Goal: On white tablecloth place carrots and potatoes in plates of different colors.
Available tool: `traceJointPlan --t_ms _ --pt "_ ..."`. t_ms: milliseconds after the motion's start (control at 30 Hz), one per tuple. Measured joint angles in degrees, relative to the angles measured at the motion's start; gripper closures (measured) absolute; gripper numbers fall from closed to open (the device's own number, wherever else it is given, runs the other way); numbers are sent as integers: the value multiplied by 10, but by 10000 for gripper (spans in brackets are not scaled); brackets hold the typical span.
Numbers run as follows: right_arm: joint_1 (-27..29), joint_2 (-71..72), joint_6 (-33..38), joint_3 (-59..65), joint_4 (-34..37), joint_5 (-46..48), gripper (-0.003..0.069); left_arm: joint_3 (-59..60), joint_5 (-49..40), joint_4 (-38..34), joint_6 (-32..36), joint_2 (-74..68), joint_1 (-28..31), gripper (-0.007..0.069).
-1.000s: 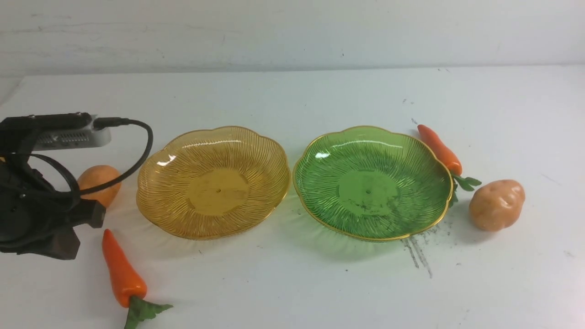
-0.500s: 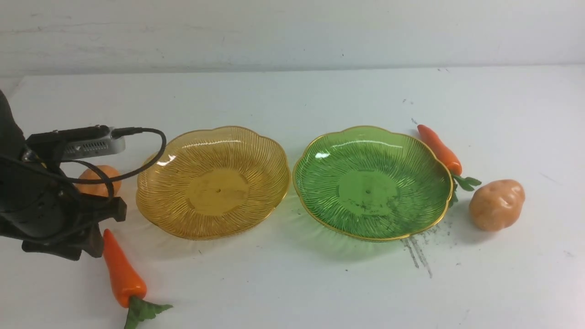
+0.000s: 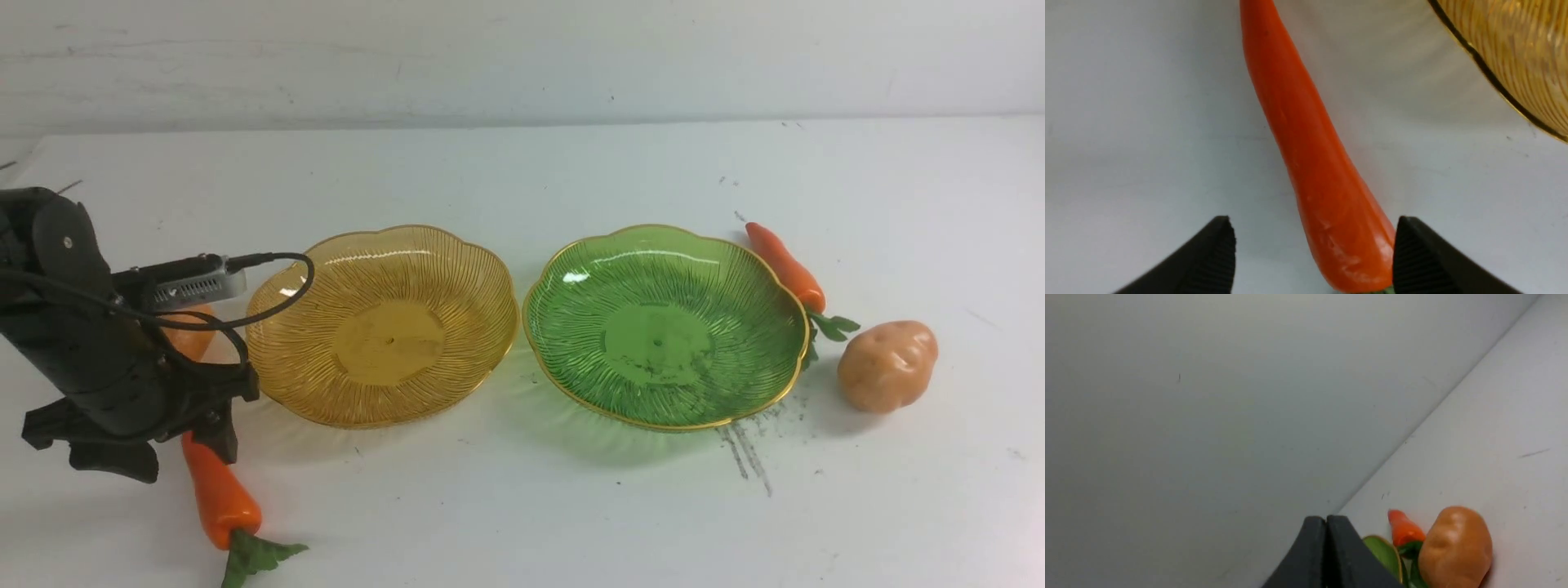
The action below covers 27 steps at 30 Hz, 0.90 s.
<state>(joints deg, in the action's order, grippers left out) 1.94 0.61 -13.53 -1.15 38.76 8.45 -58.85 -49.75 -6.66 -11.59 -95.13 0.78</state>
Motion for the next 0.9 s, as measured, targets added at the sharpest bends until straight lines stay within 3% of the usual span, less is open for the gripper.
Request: traceJointPlan --t_ms 200,300,333,367,467,600,700,767,900 --pt "-5 -81 60 -170 -73 173 674 -1 36 -1 -6 -29 0 141" --pt "-5 -189 81 -284 -130 309 673 -2 38 1 -12 -41 0 141" --pt "-5 -290 100 -400 -177 449 673 -2 38 1 -18 -51 0 141" --pt "-5 -330 104 -440 -195 506 673 -2 38 1 -21 -58 0 141" --pt "-5 -425 110 -528 -239 610 673 -2 38 1 -25 -72 0 141" --pt "-5 -502 120 -591 -265 630 673 -2 38 1 -25 -84 0 179" --pt "-5 -517 127 -603 -259 635 673 -5 28 3 -25 -85 0 347" --pt "-5 -518 135 -604 -246 637 673 -13 -4 22 -22 -84 0 415" --pt "-5 -518 149 -604 -226 639 673 -34 -71 48 -17 -49 -1 418"
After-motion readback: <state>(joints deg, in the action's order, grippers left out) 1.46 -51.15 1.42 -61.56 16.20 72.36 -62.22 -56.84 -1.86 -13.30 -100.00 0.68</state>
